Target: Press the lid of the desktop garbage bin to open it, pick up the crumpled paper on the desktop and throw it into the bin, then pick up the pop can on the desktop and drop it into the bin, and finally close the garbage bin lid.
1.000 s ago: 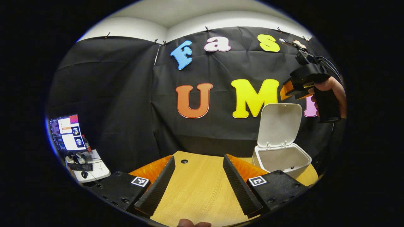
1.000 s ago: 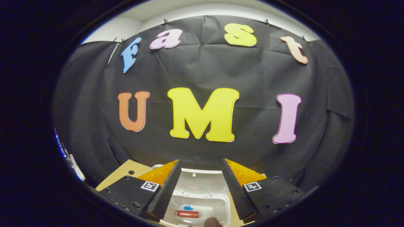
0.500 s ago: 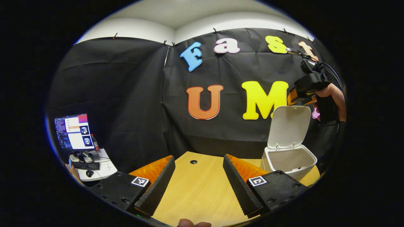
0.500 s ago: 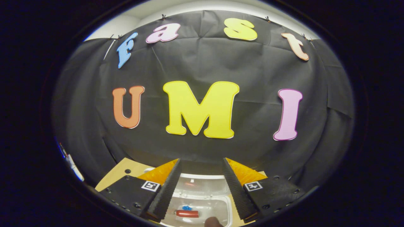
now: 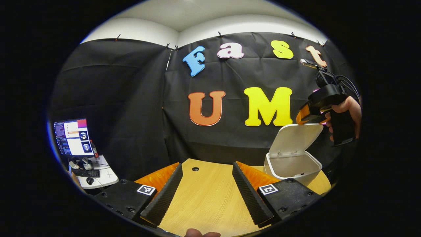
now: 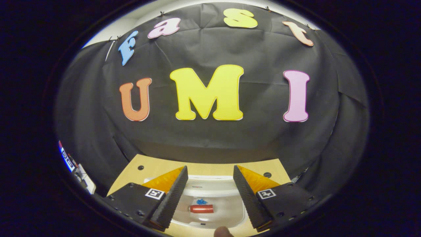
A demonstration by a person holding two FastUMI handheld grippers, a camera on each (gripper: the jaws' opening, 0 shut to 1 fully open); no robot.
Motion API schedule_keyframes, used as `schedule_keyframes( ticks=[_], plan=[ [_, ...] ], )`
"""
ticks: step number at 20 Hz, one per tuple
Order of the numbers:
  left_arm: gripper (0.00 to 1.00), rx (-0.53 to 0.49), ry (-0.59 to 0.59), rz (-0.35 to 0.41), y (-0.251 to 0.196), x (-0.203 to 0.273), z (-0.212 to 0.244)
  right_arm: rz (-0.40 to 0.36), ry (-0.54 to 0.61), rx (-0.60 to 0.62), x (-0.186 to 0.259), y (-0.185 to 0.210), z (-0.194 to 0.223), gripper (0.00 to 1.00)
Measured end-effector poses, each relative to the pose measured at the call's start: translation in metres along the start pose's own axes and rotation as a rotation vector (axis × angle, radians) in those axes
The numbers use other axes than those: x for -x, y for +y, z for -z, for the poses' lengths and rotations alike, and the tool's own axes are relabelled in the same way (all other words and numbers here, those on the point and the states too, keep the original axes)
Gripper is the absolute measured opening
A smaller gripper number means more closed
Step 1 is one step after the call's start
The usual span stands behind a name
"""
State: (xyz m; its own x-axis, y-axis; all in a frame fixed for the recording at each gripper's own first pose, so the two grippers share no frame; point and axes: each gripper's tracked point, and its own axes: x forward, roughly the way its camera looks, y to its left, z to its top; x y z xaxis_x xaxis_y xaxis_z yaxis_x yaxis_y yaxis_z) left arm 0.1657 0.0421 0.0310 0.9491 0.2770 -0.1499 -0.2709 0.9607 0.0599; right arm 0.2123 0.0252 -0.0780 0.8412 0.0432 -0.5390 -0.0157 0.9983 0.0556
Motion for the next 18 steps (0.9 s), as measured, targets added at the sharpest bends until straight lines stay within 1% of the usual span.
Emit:
schedule_keyframes(
  ticks=[7,10,11,12,13,14,15,18],
  plan=[
    [0.98,-0.006,0.003,0.045,-0.012,0.010,0.002,0.010,0.076,-0.006,0.016,-0.012,0.058,0.87],
    [0.98,-0.010,0.008,0.054,-0.015,0.013,0.004,0.002,0.124,0.026,0.018,-0.012,0.085,0.88],
    [0.98,-0.011,0.011,0.057,-0.016,0.013,0.005,-0.003,0.145,0.033,0.017,-0.012,0.095,0.89],
    [0.98,-0.010,0.014,0.058,-0.017,0.013,0.006,-0.008,0.165,0.033,0.018,-0.012,0.103,0.93],
    [0.98,-0.010,0.014,0.058,-0.017,0.014,0.006,-0.010,0.184,0.030,0.018,-0.013,0.111,0.93],
    [0.98,-0.009,0.013,0.058,-0.017,0.014,0.005,-0.014,0.198,0.024,0.018,-0.014,0.117,0.92],
    [0.98,-0.008,0.013,0.058,-0.017,0.013,0.006,-0.015,0.207,0.021,0.017,-0.014,0.121,0.94],
    [0.98,-0.004,0.020,0.063,-0.020,0.013,0.009,-0.014,0.215,0.041,0.016,-0.014,0.129,0.95]
  ],
)
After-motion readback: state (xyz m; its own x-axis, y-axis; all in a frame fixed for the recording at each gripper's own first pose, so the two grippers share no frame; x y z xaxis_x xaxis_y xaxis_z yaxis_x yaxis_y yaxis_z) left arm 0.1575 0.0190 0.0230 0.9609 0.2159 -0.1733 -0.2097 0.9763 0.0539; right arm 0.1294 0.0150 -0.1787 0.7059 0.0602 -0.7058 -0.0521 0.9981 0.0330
